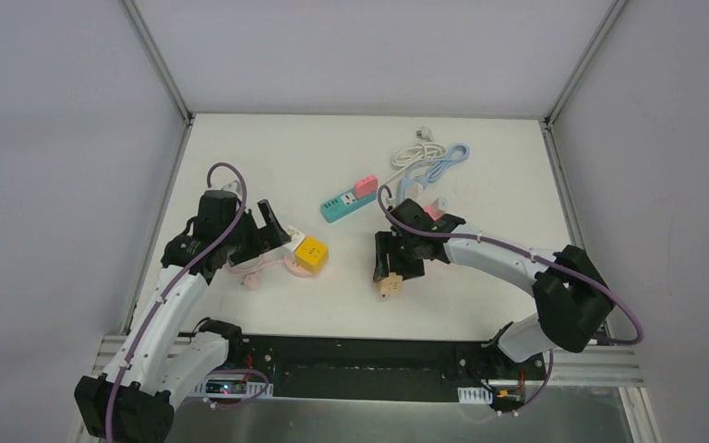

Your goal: Pull the plug off the socket

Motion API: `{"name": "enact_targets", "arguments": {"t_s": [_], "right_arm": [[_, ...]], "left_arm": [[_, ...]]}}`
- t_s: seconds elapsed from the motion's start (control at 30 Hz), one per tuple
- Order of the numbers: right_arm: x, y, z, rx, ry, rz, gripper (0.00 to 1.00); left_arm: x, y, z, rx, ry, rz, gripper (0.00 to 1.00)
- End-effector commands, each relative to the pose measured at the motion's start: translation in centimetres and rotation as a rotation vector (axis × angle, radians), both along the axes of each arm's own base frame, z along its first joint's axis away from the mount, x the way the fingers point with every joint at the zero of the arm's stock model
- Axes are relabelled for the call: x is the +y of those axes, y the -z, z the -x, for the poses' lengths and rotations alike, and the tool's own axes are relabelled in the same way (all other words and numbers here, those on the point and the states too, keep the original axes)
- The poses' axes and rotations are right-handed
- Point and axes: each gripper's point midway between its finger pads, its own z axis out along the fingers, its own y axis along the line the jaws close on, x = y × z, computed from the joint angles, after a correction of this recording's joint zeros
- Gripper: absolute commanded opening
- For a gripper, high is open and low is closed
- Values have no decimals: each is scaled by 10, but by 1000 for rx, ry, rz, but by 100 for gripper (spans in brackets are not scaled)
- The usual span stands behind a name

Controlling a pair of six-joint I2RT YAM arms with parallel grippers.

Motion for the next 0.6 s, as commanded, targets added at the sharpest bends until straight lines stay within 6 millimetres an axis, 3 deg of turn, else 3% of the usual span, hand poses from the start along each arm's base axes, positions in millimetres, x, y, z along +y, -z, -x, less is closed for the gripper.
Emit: {"name": "enact_targets", "arguments": {"t_s": [0.0,0.07,0.17,0.37,0.57], "right_arm": [[7,9,0,33,16,-8,45],[8,13,-2,40,21,4,50],[7,16,-5,38,32,24,67],[15,1,-16,-12,10,-5,94],[24,-31,-35,-145,-8,-55,99]], "left_arm": [[-4,3,1,-3,39,0,96],[-4,4,2,2,44,0,96],[-6,4,2,0,60,2,96],[-6,2,1,-6,64,-3,96],[1,3,1,2,38,-29,96]]}}
